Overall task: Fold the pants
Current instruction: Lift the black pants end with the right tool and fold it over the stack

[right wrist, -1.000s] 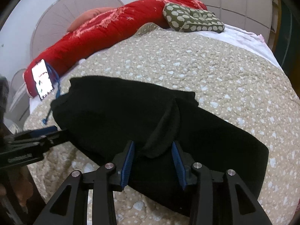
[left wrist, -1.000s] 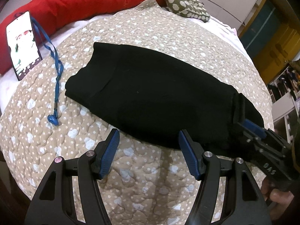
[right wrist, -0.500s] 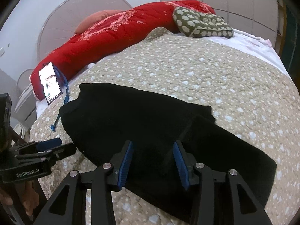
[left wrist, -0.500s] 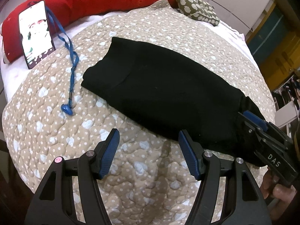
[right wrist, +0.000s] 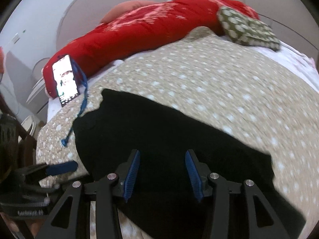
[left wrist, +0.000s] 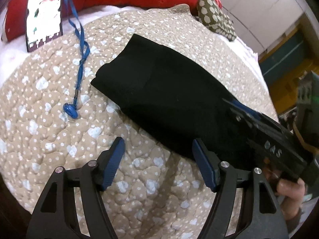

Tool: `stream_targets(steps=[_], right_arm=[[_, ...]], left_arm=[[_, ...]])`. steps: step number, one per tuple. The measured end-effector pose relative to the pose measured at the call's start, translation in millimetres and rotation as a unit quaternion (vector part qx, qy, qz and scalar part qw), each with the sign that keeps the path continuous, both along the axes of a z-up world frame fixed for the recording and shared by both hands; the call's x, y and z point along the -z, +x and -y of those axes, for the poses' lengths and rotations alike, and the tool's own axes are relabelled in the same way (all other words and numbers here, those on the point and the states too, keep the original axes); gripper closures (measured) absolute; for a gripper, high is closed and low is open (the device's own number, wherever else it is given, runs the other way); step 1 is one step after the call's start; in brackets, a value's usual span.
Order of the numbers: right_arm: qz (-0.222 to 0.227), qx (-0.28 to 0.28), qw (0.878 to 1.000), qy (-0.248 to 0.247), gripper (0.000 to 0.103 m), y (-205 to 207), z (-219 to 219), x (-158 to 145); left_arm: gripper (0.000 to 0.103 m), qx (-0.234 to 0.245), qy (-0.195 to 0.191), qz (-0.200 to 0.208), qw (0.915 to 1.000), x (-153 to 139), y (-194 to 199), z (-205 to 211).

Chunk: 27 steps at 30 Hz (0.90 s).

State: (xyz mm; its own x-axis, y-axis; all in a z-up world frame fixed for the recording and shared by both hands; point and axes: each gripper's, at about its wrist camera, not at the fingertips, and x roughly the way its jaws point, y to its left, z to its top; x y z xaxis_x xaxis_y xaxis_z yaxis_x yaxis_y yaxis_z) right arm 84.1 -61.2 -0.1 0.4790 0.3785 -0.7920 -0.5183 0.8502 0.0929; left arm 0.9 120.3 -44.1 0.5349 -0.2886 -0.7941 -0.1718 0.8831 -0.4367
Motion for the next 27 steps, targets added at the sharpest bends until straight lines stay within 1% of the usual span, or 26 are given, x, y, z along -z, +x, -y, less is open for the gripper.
stream_targets(steps=[3,4,5,6,7,10,12,15,18,20,21,22,23,24,25,26,27], right_arm=[[-0.005,-0.026,1.000,0.010,0.054,18.2,-16.0,-2.3],[-0.007,-0.037,0.999,0.015,0.053,24.3,-21.8,-2.6],[-0.013,-0.049,0.999,0.020,0.050,31.1,-28.8,-2.0],[-0.016,-0.057,0.998,0.019,0.047,35.7,-34.8,-0.7],[-0.016,-0.065,0.998,0.015,0.046,40.0,-41.9,0.5],[-0.005,-0.092,0.996,-0.006,0.046,49.6,-62.9,5.1],[0.001,-0.104,0.994,-0.022,0.046,56.3,-73.7,9.6],[-0.002,-0.126,0.991,-0.037,0.046,67.1,-89.6,15.8],[-0.021,-0.151,0.988,-0.039,0.045,76.4,-100.8,25.8],[-0.041,-0.161,0.986,-0.032,0.045,81.8,-107.5,35.4],[-0.045,-0.160,0.986,-0.031,0.047,82.2,-109.2,38.7],[-0.040,-0.159,0.986,-0.026,0.055,80.7,-109.7,39.5],[-0.039,-0.163,0.986,-0.015,0.072,77.9,-109.5,37.9],[-0.037,-0.164,0.986,-0.005,0.080,74.7,-108.5,35.0],[-0.023,-0.164,0.986,0.003,0.083,68.6,-105.1,28.4],[-0.013,-0.162,0.987,0.009,0.087,64.5,-101.3,22.4],[-0.002,-0.158,0.987,0.021,0.090,59.2,-94.3,14.2]], left_arm=[[0.032,-0.011,-0.021,0.008,0.9997,1.6,1.4,-5.0],[0.030,-0.014,-0.026,0.009,0.9995,1.9,2.1,-5.6],[0.028,-0.015,-0.030,0.010,0.9994,2.0,2.7,-6.1],[0.024,-0.016,-0.039,0.014,0.9990,2.4,3.8,-6.6],[0.023,-0.018,-0.044,0.016,0.9988,2.8,4.7,-6.5],[0.023,-0.020,-0.042,0.018,0.9988,3.9,10.4,-5.6],[0.020,-0.021,-0.046,0.021,0.9985,4.8,14.7,-6.1],[0.019,-0.028,-0.053,0.026,0.9979,6.1,18.2,-6.7],[0.010,-0.034,-0.068,0.034,0.9965,8.0,25.2,-5.6],[0.009,-0.034,-0.064,0.040,0.9966,6.8,27.4,-2.9],[0.009,-0.031,-0.068,0.044,0.9962,6.9,27.9,-2.2],[0.014,-0.027,-0.076,0.049,0.9956,7.1,29.6,-2.7],[0.023,-0.030,-0.082,0.053,0.9948,7.1,29.9,-4.9],[0.044,-0.034,-0.087,0.054,0.9942,6.3,30.6,-7.8],[0.056,-0.030,-0.094,0.051,0.9938,4.6,33.0,-10.5],[0.058,-0.026,-0.096,0.053,0.9937,1.7,34.2,-11.8],[0.063,-0.023,-0.087,0.064,0.9939,-6.4,32.8,-11.2]])
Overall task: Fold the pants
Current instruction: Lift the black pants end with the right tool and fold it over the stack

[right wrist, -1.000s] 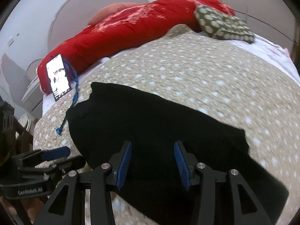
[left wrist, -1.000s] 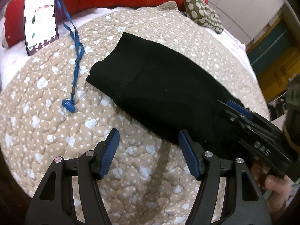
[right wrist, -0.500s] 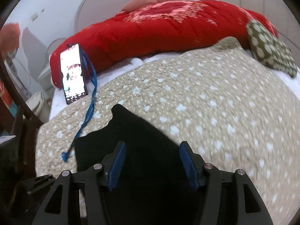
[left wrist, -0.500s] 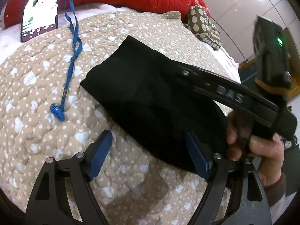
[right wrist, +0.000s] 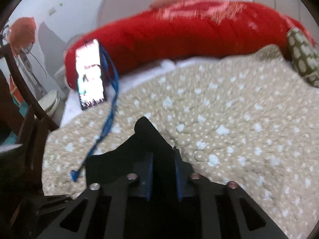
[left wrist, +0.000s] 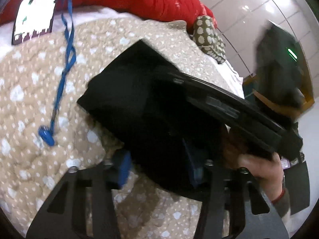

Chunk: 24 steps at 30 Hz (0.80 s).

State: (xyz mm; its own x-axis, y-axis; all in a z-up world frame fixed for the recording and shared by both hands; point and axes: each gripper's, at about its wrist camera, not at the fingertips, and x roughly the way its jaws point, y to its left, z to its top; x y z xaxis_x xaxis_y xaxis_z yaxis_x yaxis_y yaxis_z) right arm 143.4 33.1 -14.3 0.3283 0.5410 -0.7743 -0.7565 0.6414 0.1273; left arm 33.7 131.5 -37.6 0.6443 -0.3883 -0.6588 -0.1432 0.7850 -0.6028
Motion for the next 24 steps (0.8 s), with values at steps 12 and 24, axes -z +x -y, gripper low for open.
stream_targets(steps=[12,24], right_arm=[[0.095,0.199,0.957,0.189,0.091,-102.5,229.1,-95.5],[0.012,0.404,0.893,0.198,0.041,-165.4,367.4,-38.7]], left_arm=[[0.067,0.233,0.169,0.156,0.9449,-64.1,-56.2,174.0],[0.067,0.290,0.229,0.134,0.9193,-61.7,-52.5,191.2]])
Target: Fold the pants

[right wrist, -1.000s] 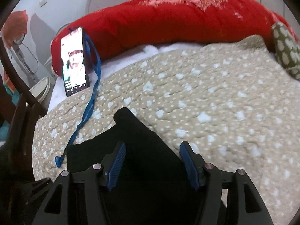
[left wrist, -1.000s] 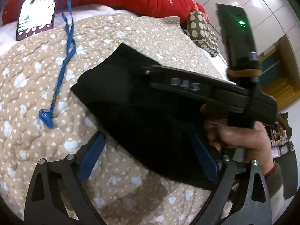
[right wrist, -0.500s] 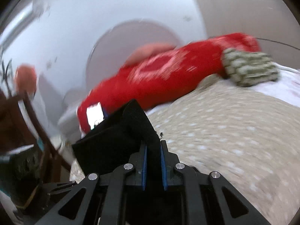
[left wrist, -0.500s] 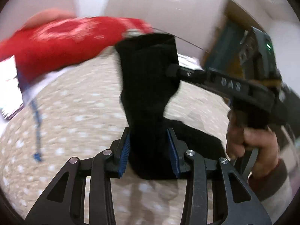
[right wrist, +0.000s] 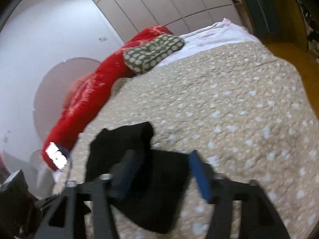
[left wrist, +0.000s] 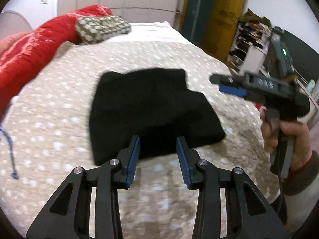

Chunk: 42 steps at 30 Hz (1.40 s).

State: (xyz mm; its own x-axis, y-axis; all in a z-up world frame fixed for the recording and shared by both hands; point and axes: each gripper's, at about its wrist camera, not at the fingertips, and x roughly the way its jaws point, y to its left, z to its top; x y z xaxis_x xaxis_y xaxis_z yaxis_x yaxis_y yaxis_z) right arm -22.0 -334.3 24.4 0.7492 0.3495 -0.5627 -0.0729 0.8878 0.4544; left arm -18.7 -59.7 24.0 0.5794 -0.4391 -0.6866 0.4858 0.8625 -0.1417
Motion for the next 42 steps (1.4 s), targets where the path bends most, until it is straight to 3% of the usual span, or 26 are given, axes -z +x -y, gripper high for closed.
stream_targets(steps=[3,7,8,9,12,17,19,22,23,24,29,32,37,40,42], right_arm=[[-0.006,-0.023,0.999,0.027,0.041,13.5,-22.9,6.9],[-0.058,-0.037,0.997,-0.016,0.041,45.6,-61.0,31.9],[-0.057,-0.030,0.998,-0.026,0.055,49.4,-68.7,34.5],[-0.048,-0.030,0.998,-0.022,0.078,50.0,-74.8,32.5],[-0.017,-0.039,0.999,-0.027,0.091,39.2,-83.6,13.9],[0.016,-0.041,0.997,-0.059,0.092,-9.1,-67.7,-22.8],[-0.006,-0.027,0.997,-0.078,0.092,-15.8,-61.3,-16.0],[-0.068,-0.001,0.991,-0.113,0.089,-4.9,-55.6,20.2],[-0.078,0.018,0.989,-0.127,0.079,-3.4,-52.3,26.1],[-0.076,0.026,0.989,-0.123,0.075,-7.2,-46.9,24.8],[-0.022,0.037,0.992,-0.116,0.074,-18.1,-41.4,-15.4],[0.002,0.004,0.994,-0.113,0.074,-9.1,-58.0,-27.5],[-0.028,-0.037,0.991,-0.123,0.074,33.1,-85.8,-5.0],[-0.064,-0.031,0.985,-0.158,0.076,57.0,-84.6,20.7],[-0.061,-0.023,0.988,-0.142,0.076,60.4,-74.4,26.4]], left_arm=[[0.063,-0.026,-0.010,0.008,0.9996,-6.4,3.0,-21.8],[0.062,-0.066,-0.016,-0.009,0.9976,4.1,2.5,-49.5],[0.062,-0.070,-0.019,-0.011,0.9973,6.4,4.0,-51.7],[0.062,-0.077,-0.018,-0.015,0.9967,8.4,8.3,-53.8],[0.062,-0.095,-0.006,-0.023,0.9952,10.5,16.6,-59.1],[0.062,-0.112,-0.004,-0.036,0.9931,18.4,28.7,-56.5],[0.062,-0.107,0.000,-0.042,0.9934,24.2,31.1,-51.7],[0.062,-0.100,0.020,-0.043,0.9939,29.6,33.1,-40.4],[0.062,-0.098,0.023,-0.042,0.9940,27.7,32.4,-38.7],[0.062,-0.097,0.027,-0.037,0.9943,24.6,32.4,-37.5],[0.062,-0.099,0.041,-0.013,0.9942,8.2,46.3,-29.8],[0.062,-0.098,0.053,-0.008,0.9937,9.4,64.9,-15.7],[0.061,-0.100,0.072,-0.034,0.9918,29.9,98.7,2.6],[0.047,-0.106,0.073,-0.034,0.9912,36.9,107.2,6.0],[0.044,-0.109,0.073,-0.031,0.9908,37.6,108.4,5.7]])
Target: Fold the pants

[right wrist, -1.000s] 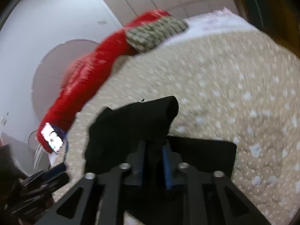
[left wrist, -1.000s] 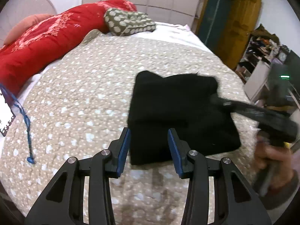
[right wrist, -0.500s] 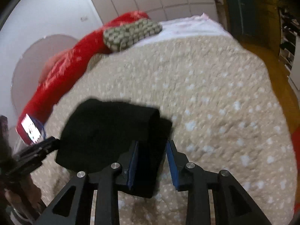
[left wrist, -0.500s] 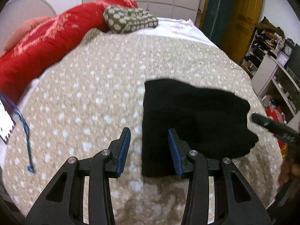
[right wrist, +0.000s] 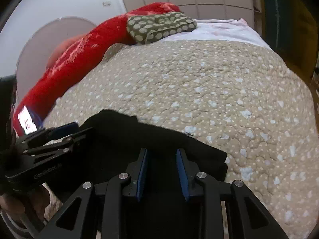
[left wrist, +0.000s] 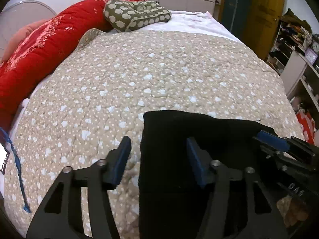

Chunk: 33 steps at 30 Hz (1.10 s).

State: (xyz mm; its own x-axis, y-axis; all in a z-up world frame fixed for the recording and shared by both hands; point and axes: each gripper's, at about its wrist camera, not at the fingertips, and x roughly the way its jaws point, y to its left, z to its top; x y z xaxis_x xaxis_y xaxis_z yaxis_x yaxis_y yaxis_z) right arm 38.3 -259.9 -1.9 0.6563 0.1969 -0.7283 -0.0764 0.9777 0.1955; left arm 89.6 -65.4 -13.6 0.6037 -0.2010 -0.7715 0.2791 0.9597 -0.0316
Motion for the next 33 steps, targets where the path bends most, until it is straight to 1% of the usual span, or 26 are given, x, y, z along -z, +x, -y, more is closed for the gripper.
stream_targets(steps=[2,3,5,8,11,14,16,18,20,22,25,28,31,33], right_arm=[[-0.005,0.001,1.000,0.014,0.076,-0.2,4.7,-2.9],[-0.007,0.001,1.000,0.012,0.076,-3.1,4.1,-7.6],[0.000,-0.007,1.000,0.000,0.075,-13.6,-1.1,-19.0],[0.014,-0.031,0.999,-0.023,0.075,-41.5,-15.1,-31.7],[0.011,-0.043,0.997,-0.058,0.075,-70.2,-26.6,-28.5],[0.002,-0.032,0.995,-0.093,0.075,-87.9,-31.4,-13.2],[0.003,-0.026,0.996,-0.081,0.074,-95.0,-27.5,-0.9],[0.011,-0.019,0.997,-0.075,0.074,-99.1,-24.5,1.8],[0.003,-0.021,0.997,-0.076,0.074,-98.2,-23.7,-3.9],[-0.002,-0.021,0.997,-0.068,0.074,-97.5,-21.5,-11.1],[0.009,-0.016,0.999,-0.047,0.074,-98.6,-16.0,-23.3],[0.026,0.006,0.999,-0.034,0.073,-95.2,-12.0,-33.1],[0.029,0.014,0.999,-0.005,0.073,-85.3,-9.3,-37.1],[0.031,0.018,0.999,-0.006,0.073,-77.8,-10.8,-37.6]], left_arm=[[0.044,-0.002,-0.006,-0.003,1.0000,0.1,0.2,-1.8],[0.044,-0.003,-0.007,-0.003,1.0000,-0.1,-1.2,-2.8],[0.044,-0.005,-0.008,-0.001,1.0000,-1.6,-5.3,-5.3],[0.044,-0.006,-0.011,0.000,0.9999,-1.0,-12.5,-8.3],[0.044,-0.007,-0.008,0.006,0.9999,1.2,-18.4,-8.5],[0.044,-0.011,-0.013,0.006,0.9998,2.3,-21.6,-8.3],[0.044,-0.013,-0.012,0.009,0.9998,2.7,-23.8,-7.8],[0.044,-0.015,-0.009,0.011,0.9998,2.3,-26.0,-7.1],[0.044,-0.015,-0.005,0.009,0.9998,1.3,-28.0,-7.1],[0.044,-0.016,-0.005,0.007,0.9998,-1.1,-30.1,-8.2],[0.044,-0.017,-0.005,0.004,0.9998,-3.8,-33.3,-9.7],[0.044,-0.019,-0.004,0.005,0.9998,-7.4,-37.4,-12.1],[0.044,-0.022,-0.008,0.006,0.9997,-10.5,-41.8,-15.2],[0.044,-0.023,-0.008,0.006,0.9997,-10.9,-43.5,-16.8]])
